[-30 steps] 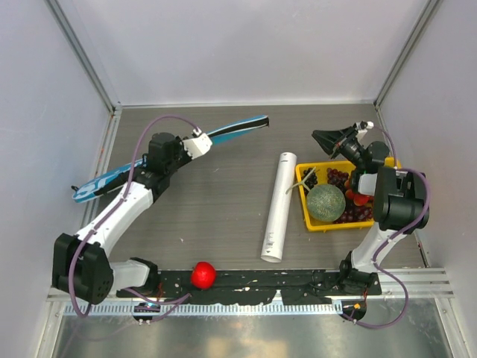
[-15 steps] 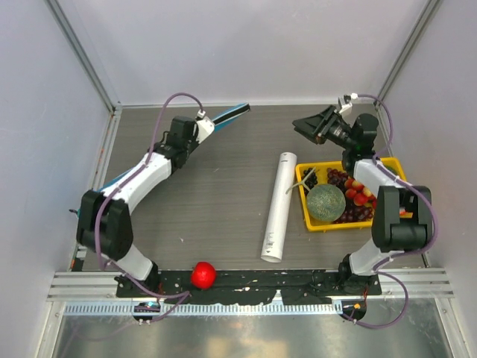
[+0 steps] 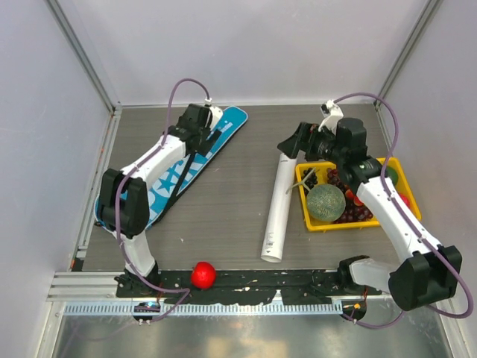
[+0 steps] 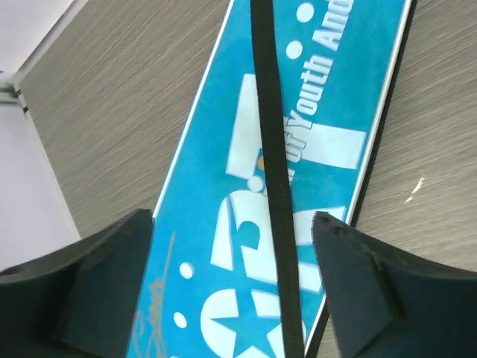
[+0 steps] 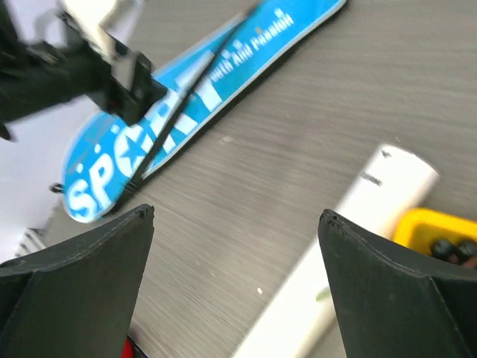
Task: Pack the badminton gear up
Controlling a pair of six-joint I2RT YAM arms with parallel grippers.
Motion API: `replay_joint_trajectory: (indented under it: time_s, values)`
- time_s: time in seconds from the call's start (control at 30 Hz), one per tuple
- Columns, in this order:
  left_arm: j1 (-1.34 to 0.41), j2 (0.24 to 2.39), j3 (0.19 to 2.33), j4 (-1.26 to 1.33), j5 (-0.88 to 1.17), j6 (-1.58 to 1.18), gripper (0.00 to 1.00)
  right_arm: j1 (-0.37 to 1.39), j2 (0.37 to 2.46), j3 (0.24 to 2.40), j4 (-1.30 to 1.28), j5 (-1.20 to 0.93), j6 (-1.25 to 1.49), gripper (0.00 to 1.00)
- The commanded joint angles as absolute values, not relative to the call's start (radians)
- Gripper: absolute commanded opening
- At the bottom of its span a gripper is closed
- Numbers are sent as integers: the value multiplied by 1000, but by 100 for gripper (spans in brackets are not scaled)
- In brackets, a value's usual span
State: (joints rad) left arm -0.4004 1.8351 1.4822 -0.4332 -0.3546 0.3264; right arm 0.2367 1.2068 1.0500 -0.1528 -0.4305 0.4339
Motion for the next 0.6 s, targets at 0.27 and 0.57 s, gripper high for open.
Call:
replay_joint_trajectory:
  time_s: [0.27,0.57]
  values:
    - [-408,1403,1415,-448,-77,137,100,316,945,832,-434,-187,310,95]
    - [-408,938,1021,-328,256,-196,100,342,743,813,-515,-256,305,95]
